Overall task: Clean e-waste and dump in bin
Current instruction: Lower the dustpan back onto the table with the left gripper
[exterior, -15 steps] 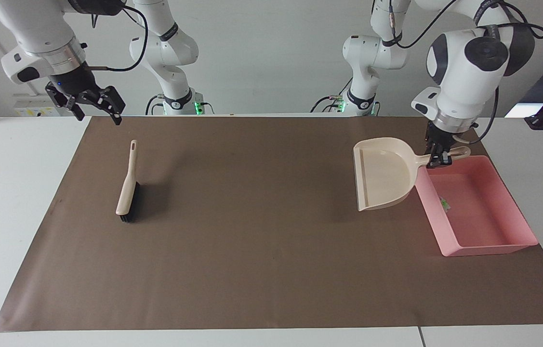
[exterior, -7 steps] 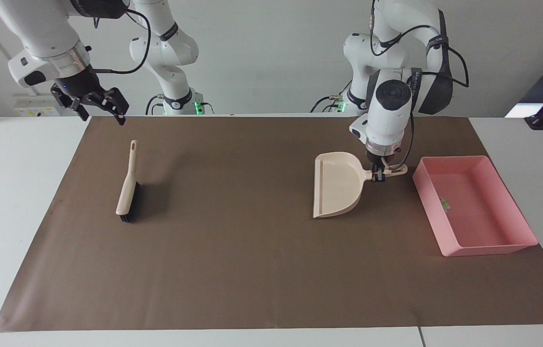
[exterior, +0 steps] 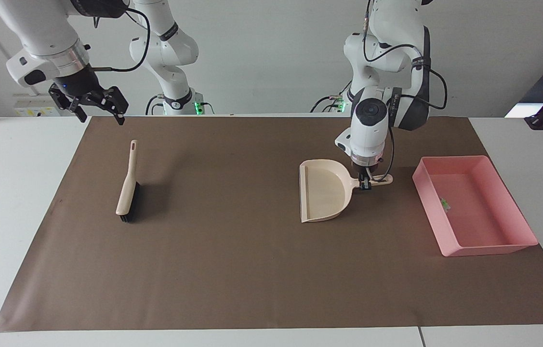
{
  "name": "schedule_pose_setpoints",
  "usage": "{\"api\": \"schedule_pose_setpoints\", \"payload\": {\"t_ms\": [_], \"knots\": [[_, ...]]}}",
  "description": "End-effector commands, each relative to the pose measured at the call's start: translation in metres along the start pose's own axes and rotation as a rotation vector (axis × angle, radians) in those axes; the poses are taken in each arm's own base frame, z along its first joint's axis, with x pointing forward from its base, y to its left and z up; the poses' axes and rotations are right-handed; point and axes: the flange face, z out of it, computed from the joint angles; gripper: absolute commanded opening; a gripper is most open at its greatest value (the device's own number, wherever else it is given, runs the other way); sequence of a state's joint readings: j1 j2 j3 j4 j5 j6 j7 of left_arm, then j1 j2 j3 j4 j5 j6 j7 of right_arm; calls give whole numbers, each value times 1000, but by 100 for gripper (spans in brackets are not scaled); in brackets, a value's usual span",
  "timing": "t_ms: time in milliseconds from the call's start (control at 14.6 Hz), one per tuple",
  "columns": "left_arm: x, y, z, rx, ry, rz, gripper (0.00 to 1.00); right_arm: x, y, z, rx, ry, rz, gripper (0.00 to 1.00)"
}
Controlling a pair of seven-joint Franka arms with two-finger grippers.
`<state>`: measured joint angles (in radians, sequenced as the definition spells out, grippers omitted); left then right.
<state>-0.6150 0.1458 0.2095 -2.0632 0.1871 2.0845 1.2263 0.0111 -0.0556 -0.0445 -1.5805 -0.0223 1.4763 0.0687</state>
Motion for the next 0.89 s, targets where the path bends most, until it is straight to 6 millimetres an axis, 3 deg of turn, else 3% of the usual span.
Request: {"api": "schedule_pose_setpoints", "payload": {"t_ms": [0,823], "knots": [[4,5,7,12,-21,12,0,-4,0,-1,-2,17,-22,99],[-12,11,21,-16,-55,10,0,-1,2,-5,-27,20,-21,99]]}}
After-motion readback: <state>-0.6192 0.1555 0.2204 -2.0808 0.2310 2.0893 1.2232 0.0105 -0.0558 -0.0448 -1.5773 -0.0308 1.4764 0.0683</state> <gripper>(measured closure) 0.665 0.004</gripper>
